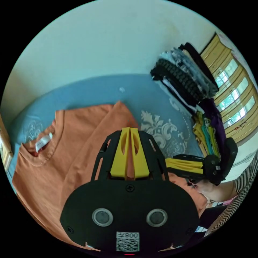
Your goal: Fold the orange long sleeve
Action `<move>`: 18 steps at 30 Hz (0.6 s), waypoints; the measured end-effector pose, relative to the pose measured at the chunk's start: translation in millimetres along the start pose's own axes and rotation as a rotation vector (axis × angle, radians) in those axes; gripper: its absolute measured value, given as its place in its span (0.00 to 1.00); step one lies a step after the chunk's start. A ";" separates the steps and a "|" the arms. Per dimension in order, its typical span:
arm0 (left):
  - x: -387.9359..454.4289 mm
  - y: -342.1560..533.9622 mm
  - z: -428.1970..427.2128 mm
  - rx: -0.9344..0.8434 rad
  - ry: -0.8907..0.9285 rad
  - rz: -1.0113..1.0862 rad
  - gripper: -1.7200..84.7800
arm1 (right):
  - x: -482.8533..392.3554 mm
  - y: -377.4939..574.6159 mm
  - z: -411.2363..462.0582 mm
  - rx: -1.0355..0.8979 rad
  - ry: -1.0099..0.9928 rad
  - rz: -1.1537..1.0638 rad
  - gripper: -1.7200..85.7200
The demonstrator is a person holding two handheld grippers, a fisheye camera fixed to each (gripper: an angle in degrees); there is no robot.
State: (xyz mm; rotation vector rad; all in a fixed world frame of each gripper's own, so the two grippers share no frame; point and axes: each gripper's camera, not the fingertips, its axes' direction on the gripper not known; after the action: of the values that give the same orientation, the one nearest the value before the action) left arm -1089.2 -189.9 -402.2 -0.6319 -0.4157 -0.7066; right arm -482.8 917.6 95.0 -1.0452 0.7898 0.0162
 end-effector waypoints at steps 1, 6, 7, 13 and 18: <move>-7.4 11.7 8.8 -0.060 -0.002 -0.012 0.02 | -3.3 -2.4 1.6 0.019 0.000 -0.008 0.02; -40.6 61.6 -36.3 0.035 0.050 -0.110 0.02 | -17.7 -15.0 -5.8 0.019 0.004 -0.007 0.02; -47.2 83.1 -58.1 0.076 0.047 -0.124 0.02 | -20.8 -18.5 -11.5 0.034 -0.027 -0.004 0.02; -96.5 218.6 -144.8 0.112 -0.054 -0.390 0.02 | -52.2 -61.8 -9.2 0.077 -0.060 -0.092 0.02; -142.9 304.9 -152.1 0.075 -0.012 -0.523 0.03 | -77.1 -96.5 49.5 -0.061 0.005 -0.178 0.02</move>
State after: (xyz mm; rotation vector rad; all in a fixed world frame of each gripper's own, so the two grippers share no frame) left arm -951.2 -43.8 -712.2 -0.4574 -0.6251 -1.1779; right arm -475.0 931.8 227.2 -1.1706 0.7020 -0.1146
